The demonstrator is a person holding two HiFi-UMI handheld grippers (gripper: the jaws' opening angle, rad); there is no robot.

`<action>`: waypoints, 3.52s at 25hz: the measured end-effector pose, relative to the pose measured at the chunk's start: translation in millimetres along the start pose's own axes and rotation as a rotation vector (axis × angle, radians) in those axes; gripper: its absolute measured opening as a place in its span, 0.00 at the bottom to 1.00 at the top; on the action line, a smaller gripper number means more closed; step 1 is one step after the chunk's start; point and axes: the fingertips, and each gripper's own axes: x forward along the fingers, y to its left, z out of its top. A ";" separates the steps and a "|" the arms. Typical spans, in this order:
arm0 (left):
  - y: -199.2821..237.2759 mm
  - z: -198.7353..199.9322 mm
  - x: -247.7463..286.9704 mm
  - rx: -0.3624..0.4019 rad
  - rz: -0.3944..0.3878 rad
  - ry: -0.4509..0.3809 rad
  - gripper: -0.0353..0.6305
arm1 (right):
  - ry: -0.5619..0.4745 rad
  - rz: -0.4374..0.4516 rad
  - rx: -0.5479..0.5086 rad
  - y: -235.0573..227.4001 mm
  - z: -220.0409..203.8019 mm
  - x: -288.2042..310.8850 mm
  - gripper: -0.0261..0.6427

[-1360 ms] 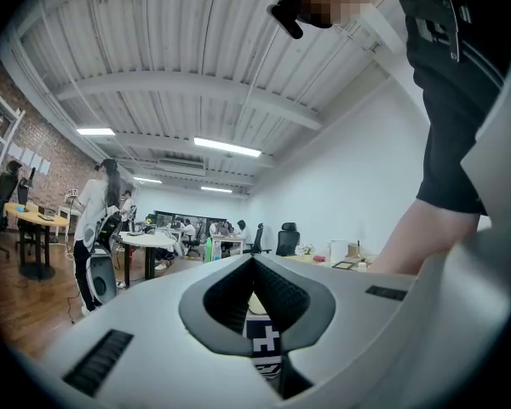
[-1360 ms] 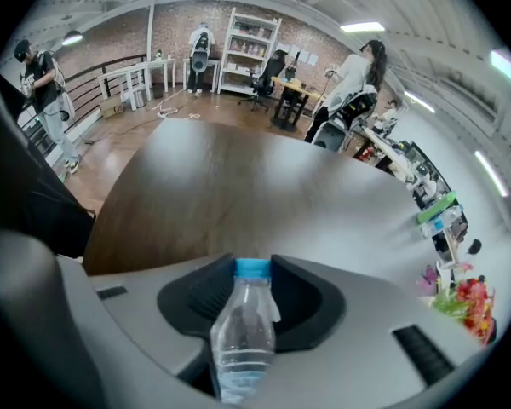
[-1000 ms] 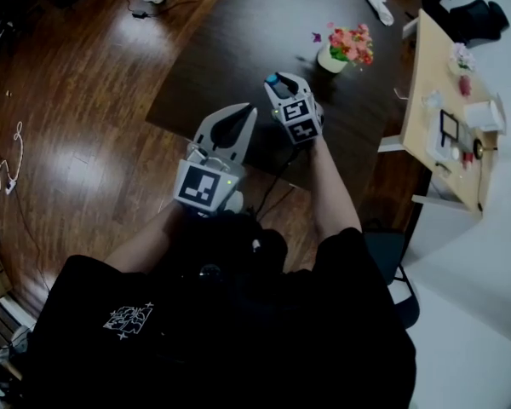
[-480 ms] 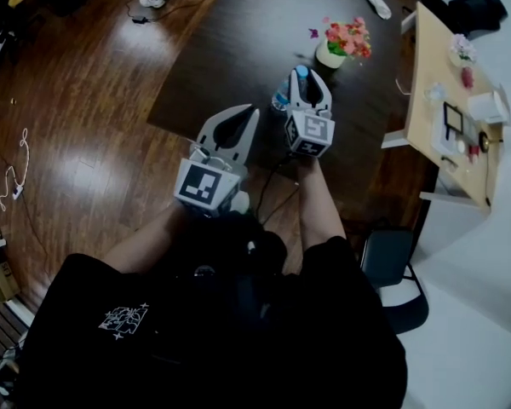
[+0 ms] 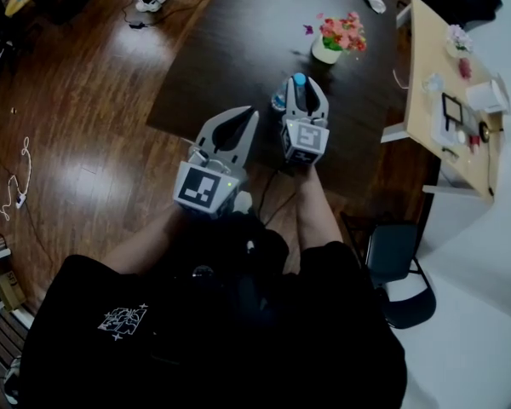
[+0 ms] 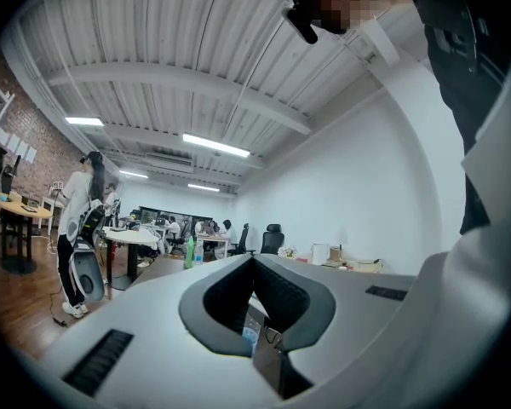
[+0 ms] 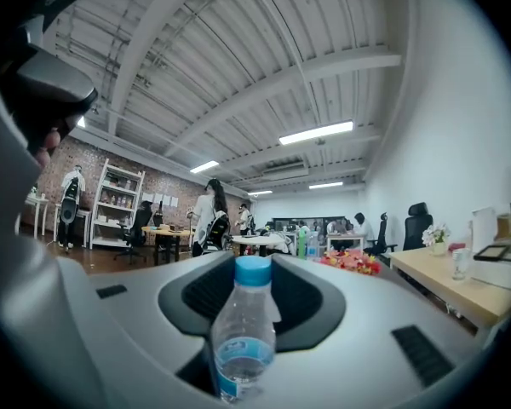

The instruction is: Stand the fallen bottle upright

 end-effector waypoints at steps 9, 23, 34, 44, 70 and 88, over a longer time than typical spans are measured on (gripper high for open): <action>-3.8 7.4 -13.4 0.009 -0.028 -0.016 0.05 | 0.028 -0.017 -0.022 2.9 2.1 -15.6 0.32; -15.7 22.8 -66.8 -0.034 -0.145 -0.096 0.05 | -0.039 -0.072 0.075 95.5 103.3 -186.8 0.06; -27.6 27.0 -106.3 -0.034 -0.213 -0.119 0.05 | -0.082 -0.167 0.058 115.3 133.1 -243.9 0.06; -50.8 34.9 -152.6 -0.031 -0.216 -0.155 0.05 | -0.119 -0.168 0.042 143.3 140.0 -306.7 0.06; -164.2 35.3 -376.6 0.008 -0.165 -0.154 0.05 | -0.171 -0.103 0.064 259.5 148.5 -515.4 0.06; -145.0 45.5 -411.6 -0.012 -0.230 -0.165 0.05 | -0.179 -0.146 0.077 304.9 161.5 -516.9 0.06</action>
